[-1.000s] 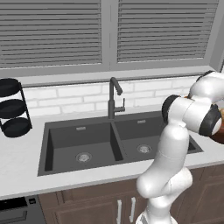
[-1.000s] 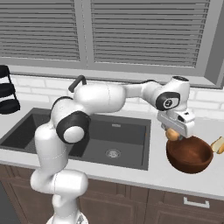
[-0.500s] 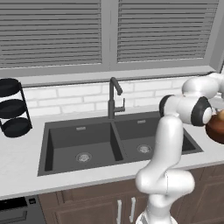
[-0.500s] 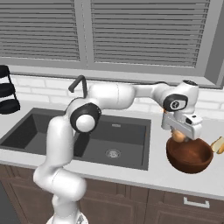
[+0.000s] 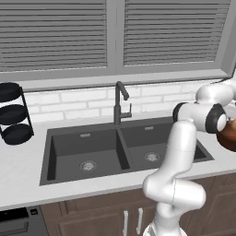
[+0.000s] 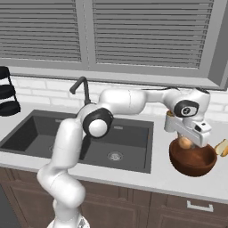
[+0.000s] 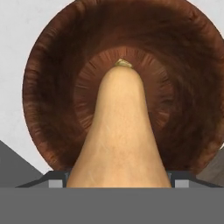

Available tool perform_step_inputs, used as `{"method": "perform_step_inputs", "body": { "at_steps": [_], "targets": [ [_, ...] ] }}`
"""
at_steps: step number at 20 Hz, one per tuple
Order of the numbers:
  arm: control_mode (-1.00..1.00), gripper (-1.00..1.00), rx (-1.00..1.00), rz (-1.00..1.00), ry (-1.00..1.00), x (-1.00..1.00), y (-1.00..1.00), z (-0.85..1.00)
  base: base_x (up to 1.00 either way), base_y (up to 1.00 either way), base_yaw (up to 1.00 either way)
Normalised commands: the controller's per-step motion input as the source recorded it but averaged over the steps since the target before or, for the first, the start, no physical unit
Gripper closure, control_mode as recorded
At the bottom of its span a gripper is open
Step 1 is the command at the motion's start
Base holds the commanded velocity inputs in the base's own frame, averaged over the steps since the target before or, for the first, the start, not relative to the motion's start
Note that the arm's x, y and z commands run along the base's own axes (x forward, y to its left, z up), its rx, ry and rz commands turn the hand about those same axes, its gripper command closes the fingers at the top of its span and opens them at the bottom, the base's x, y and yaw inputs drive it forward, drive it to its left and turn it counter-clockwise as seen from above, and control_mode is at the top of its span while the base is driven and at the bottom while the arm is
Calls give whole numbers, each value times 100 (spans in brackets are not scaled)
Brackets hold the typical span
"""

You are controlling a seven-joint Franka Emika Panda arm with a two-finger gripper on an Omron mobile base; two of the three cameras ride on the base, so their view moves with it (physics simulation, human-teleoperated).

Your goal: Pick the squash from the sink and place it in the bowl. Then pick the bowl and place it in the microwave. Then close the microwave door and press the start button.

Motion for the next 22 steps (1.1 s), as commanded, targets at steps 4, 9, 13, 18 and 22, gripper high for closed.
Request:
{"method": "perform_step_inputs", "body": {
  "at_steps": [4,9,13,18,22],
  "targets": [
    [-100,100,0,0,0,4,0,-40,0,0,0],
    [-100,100,0,0,3,12,0,-38,0,0,0],
    [-100,100,0,0,2,14,-6,-38,0,0,0],
    [-100,-100,0,0,0,10,-11,-35,0,0,0],
    [-100,-100,0,0,1,6,-3,-23,0,0,0]
  ]
}}
